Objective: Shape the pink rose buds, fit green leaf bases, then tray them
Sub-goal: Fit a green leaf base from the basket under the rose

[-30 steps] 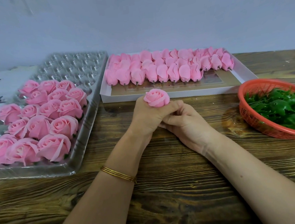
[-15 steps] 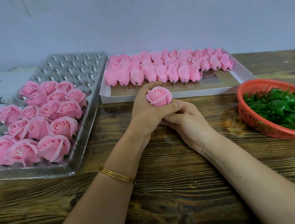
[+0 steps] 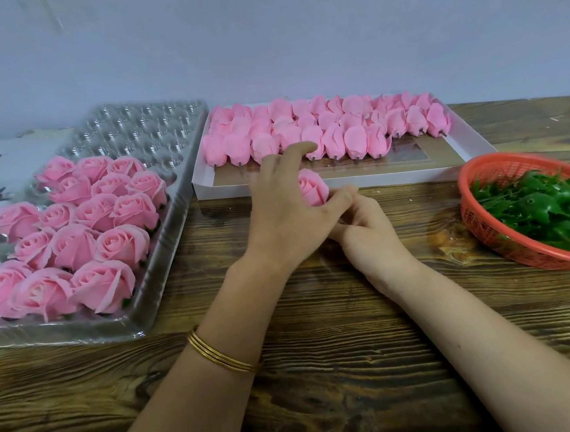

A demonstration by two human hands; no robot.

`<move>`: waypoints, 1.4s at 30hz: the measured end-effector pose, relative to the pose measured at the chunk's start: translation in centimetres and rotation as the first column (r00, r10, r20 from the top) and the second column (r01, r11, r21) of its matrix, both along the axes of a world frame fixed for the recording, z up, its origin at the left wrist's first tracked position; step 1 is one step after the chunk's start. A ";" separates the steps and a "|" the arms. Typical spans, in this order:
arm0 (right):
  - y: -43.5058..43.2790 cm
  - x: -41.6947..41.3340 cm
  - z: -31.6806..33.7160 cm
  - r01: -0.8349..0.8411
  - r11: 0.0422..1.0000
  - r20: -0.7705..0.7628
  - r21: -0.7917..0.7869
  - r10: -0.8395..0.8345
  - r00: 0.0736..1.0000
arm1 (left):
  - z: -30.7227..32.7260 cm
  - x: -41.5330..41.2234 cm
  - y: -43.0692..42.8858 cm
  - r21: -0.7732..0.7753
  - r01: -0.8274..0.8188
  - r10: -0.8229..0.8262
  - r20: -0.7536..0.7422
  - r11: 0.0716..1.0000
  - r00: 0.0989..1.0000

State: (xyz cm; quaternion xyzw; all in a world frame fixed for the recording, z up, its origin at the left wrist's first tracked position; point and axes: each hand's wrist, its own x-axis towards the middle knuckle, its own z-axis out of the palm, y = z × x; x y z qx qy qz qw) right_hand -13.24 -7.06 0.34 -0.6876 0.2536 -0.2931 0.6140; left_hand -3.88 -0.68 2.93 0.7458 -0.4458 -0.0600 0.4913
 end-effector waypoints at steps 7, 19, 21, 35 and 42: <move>0.2 0.0 -0.1 0.049 0.991 -0.082 -0.125 -0.059 0.995 | -0.8 0.2 -0.2 0.128 -0.017 0.015 0.014 0.992 1.000; 0.1 -0.1 -0.1 0.016 0.987 -0.086 -0.157 -0.030 0.996 | -0.7 0.5 0.0 0.238 -0.042 0.007 0.143 0.970 0.990; 0.1 -0.2 -0.1 0.009 0.991 -0.076 -0.136 -0.020 0.997 | -0.7 0.6 0.0 0.259 -0.040 -0.001 0.157 0.965 0.988; -0.1 -0.1 -0.2 0.064 0.994 0.003 0.088 -0.065 0.998 | -1.1 0.6 -0.3 0.217 -0.009 -0.032 0.184 0.976 0.982; 0.0 0.0 -0.3 0.059 0.991 0.007 0.117 -0.060 0.998 | -1.3 0.7 -0.3 0.230 -0.026 -0.023 0.207 0.973 0.978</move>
